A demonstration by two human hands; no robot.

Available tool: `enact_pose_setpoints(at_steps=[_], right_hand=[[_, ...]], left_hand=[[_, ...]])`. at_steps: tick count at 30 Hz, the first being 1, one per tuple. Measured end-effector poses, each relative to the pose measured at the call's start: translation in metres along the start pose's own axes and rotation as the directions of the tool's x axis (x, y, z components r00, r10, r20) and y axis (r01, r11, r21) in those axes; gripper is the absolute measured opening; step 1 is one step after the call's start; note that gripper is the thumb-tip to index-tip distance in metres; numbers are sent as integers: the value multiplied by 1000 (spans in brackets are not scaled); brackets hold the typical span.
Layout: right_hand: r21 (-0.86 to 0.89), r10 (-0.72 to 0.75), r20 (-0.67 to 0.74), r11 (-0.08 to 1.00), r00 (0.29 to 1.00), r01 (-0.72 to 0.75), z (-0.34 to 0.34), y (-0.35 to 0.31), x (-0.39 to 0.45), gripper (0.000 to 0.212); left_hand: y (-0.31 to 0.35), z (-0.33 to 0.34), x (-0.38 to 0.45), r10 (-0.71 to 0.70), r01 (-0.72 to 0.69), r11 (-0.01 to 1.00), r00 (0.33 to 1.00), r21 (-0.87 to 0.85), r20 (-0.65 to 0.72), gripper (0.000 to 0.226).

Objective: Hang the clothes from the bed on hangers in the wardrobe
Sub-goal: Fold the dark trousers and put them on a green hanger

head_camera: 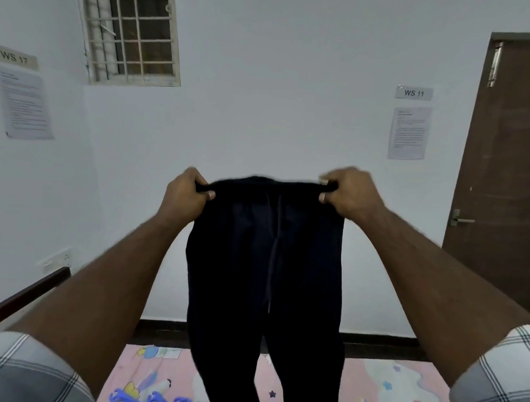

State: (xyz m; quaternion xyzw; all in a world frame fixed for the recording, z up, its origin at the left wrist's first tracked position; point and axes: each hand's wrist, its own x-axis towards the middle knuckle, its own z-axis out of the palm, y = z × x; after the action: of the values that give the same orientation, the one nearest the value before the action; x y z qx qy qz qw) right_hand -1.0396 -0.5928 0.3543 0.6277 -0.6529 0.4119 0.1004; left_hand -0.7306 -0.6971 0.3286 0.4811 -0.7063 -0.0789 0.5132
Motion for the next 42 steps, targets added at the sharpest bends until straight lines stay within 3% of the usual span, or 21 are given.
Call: enact_pose_setpoints(at_steps=[2,4,6,8,10,14,18,21,23,25,27,31,32,34,36,39,42], right_hand=[[-36,7,65,999,998,-4,4,7,-3,26],[3,-15,-103,1000,995,16,-1,7,-3,15],[14,0,-191,1000,982,3,-3,8,-4,18],[-32,39,-49,999,998,-40,3,13,-12,23],[-33,82,42,996,996,-81,9,23,-21,26],[70,129,-22,989,991,-127,9,31,-25,26],[-28,105,102,994,989,-103,7,35,-27,24],[7,97,-87,995,991,-97,-5,27,-19,36],[56,93,-148,995,985,-85,-8,23,-14,37],[29,93,29,995,995,-93,-6,23,-17,22],[-17,84,192,996,978,-82,-1,28,-20,26],[80,94,-95,993,991,-87,-3,28,-18,15],[75,106,-103,992,989,-99,-2,29,-17,18],[-37,93,16,995,996,-92,2,31,-19,22],[-68,59,7,996,998,-59,3,31,-19,21],[-16,63,-178,998,982,-67,-4,26,-13,20],[-100,98,-48,990,994,-102,-2,24,-12,21]], left_hand=[[-1,2,-1,-4,2,999,999,48,36,16],[0,3,-1,0,-1,1000,998,-20,-64,16],[0,4,-3,5,-6,999,999,-34,-46,19],[-5,8,-8,21,-27,999,993,47,118,21],[-12,12,-14,18,-39,993,981,108,193,6],[-14,14,-21,-15,-1,994,989,113,145,5],[-16,12,-22,-38,4,984,981,179,188,11],[-7,10,-21,-1,-5,997,998,82,71,5],[0,12,-21,4,-4,1000,999,9,32,14],[2,16,-22,-1,-3,999,993,40,117,20],[-1,18,-24,13,-26,997,986,78,165,24],[-1,20,-25,19,-19,1000,999,-3,42,27],[0,20,-25,19,-21,1000,996,20,83,27],[-3,20,-23,24,-42,995,982,95,185,27],[-2,19,-21,46,-60,993,989,97,142,26],[6,21,-19,58,-58,997,998,48,6,23],[6,21,-17,29,-34,997,996,63,84,23]])
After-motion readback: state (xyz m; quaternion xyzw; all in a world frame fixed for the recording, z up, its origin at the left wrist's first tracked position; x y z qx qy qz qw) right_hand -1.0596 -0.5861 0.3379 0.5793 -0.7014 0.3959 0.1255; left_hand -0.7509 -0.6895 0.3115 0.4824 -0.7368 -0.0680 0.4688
